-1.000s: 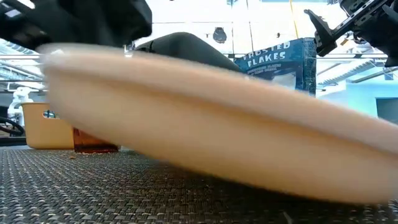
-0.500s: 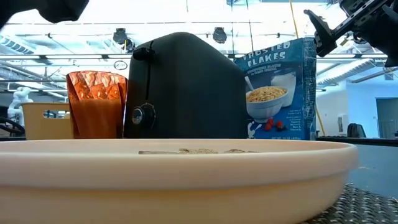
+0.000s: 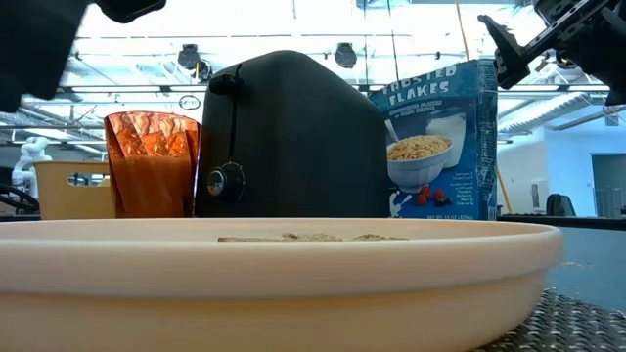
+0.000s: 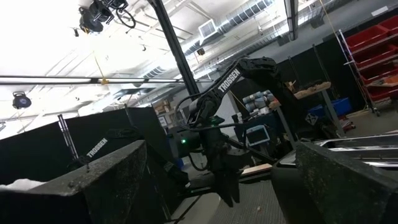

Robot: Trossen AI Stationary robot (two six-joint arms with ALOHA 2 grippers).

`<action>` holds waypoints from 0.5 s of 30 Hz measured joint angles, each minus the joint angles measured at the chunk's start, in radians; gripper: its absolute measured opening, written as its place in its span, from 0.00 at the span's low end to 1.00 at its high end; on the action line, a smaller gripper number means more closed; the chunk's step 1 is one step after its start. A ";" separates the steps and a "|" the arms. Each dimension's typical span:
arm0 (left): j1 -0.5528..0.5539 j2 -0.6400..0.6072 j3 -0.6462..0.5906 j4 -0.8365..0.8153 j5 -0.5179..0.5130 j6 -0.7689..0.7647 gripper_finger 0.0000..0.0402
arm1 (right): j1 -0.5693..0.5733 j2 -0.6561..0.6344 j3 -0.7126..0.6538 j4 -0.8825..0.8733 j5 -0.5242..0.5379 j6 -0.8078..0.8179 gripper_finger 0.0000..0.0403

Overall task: Arrange a breakfast setting
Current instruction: Put the light orange plate to the center of the gray tablemat

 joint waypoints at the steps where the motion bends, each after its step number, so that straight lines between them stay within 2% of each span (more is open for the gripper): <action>1: 0.000 0.000 0.000 0.000 -0.018 -0.007 0.33 | 0.000 0.000 0.000 0.000 0.000 0.000 0.99; 6: 0.011 0.042 0.000 0.008 -0.062 -0.034 0.41 | 0.000 0.000 0.000 0.000 0.000 0.000 0.99; 15: 0.039 0.128 0.000 0.043 -0.060 -0.033 0.42 | 0.000 0.000 0.000 0.000 0.000 0.000 0.99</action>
